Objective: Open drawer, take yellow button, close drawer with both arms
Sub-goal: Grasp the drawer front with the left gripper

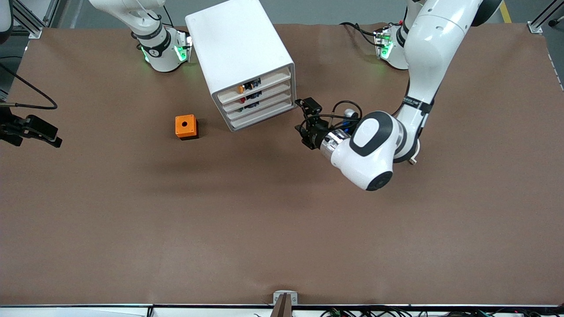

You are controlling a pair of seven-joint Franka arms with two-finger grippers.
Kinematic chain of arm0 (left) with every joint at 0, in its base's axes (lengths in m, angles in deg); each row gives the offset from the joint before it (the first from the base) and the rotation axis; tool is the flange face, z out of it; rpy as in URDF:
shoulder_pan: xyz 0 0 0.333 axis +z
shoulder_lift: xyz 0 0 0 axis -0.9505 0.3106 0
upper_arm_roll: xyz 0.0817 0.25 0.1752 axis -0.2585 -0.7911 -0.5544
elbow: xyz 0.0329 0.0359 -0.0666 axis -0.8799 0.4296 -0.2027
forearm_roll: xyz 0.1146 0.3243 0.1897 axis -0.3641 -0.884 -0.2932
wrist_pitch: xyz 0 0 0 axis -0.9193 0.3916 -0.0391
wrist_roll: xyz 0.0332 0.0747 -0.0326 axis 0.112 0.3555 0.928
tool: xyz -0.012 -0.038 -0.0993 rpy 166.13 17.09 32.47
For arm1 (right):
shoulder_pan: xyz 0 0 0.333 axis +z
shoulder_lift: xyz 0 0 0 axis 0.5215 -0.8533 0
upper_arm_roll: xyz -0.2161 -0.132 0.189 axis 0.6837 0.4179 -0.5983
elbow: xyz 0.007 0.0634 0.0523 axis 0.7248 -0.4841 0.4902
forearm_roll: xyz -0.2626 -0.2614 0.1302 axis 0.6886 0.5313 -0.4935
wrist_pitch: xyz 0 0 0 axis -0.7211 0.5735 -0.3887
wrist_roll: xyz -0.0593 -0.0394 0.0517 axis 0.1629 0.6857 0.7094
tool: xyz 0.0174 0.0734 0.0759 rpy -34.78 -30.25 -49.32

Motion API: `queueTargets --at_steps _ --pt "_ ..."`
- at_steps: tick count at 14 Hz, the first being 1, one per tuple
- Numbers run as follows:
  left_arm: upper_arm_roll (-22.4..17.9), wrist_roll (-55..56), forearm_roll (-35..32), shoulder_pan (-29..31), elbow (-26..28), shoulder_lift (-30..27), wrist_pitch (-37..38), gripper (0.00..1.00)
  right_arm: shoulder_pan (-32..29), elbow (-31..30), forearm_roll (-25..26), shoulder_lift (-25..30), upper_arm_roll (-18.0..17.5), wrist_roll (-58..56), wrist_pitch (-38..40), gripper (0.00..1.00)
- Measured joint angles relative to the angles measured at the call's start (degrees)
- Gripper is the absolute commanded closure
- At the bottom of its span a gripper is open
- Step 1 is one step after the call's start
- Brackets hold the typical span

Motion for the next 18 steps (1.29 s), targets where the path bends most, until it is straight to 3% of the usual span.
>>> queueTargets --at_steps 7,14,17,18 --pt "3.2 5.9 1.6 -2.6 0.6 4.0 0.3 0.33 0.0 0.0 0.0 0.0 0.0 0.0 0.0 0.0" --pt "3.6 6.1 1.9 -6.9 5.2 4.5 4.2 0.4 0.0 0.0 0.0 0.0 0.0 0.0 0.0 0.0" --pt "3.7 6.1 2.0 -8.0 5.4 4.5 5.5 0.64 0.0 0.0 0.0 0.0 0.0 0.0 0.0 0.0" --pt "3.7 6.1 2.2 -8.2 5.4 4.5 5.6 0.68 0.0 0.0 0.0 0.0 0.0 0.0 0.0 0.0"
